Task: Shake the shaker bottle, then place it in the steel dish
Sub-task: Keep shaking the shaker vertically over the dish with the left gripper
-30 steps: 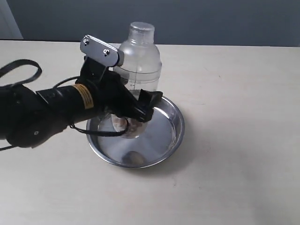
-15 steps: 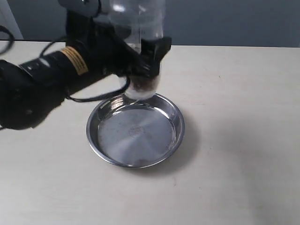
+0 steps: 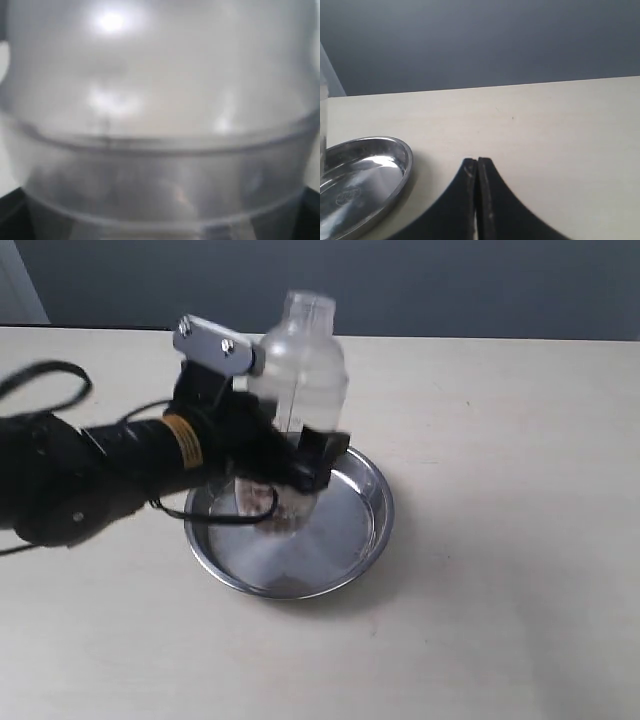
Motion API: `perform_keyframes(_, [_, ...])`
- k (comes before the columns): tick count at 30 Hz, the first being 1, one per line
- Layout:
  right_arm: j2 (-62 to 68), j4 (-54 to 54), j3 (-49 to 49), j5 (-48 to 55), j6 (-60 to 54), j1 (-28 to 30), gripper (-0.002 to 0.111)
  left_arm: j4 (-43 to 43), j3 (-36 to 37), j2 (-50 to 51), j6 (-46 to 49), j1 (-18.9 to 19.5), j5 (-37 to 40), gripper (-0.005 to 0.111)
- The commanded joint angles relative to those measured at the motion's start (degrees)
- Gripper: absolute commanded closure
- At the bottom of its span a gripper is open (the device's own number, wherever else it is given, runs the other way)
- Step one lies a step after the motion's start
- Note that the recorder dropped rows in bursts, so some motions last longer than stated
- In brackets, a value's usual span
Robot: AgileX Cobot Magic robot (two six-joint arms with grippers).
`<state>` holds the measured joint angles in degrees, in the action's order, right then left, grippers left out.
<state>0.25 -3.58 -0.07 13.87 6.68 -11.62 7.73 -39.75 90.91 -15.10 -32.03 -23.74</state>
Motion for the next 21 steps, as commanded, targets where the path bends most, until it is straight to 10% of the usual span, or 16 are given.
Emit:
perform_keyframes(1, [-0.2,0.4,0.1,-0.7,0.0,0.2,0.109,7.3,-5.4,-9.3,4.5,0.3,-4.4,0.106])
perform_keyframes(5, [-0.2,-0.1,0.1,-0.8,0.0,0.2,0.109,-32.5,-5.5,-6.0,22.8,7.8,-2.0,0.106])
perform_keyframes(10, [-0.2,-0.1,0.1,-0.7,0.0,0.2,0.109,-1.6,-4.0,-5.2,11.1,0.8,5.7,0.106])
perform_keyframes(15, [-0.2,0.0,0.1,-0.7,0.0,0.2,0.109,-38.0,-2.5,-1.3,13.8,6.1,-3.1,0.106])
perform_keyframes(19, [-0.2,0.0,0.1,-0.7,0.0,0.2,0.109,6.1,-2.4,-1.3,6.4,-1.8,6.8,0.106])
perform_keyframes(21, [-0.2,0.0,0.1,-0.7,0.0,0.2,0.109,-7.7,-2.4,0.0,9.3,0.6,4.5,0.106])
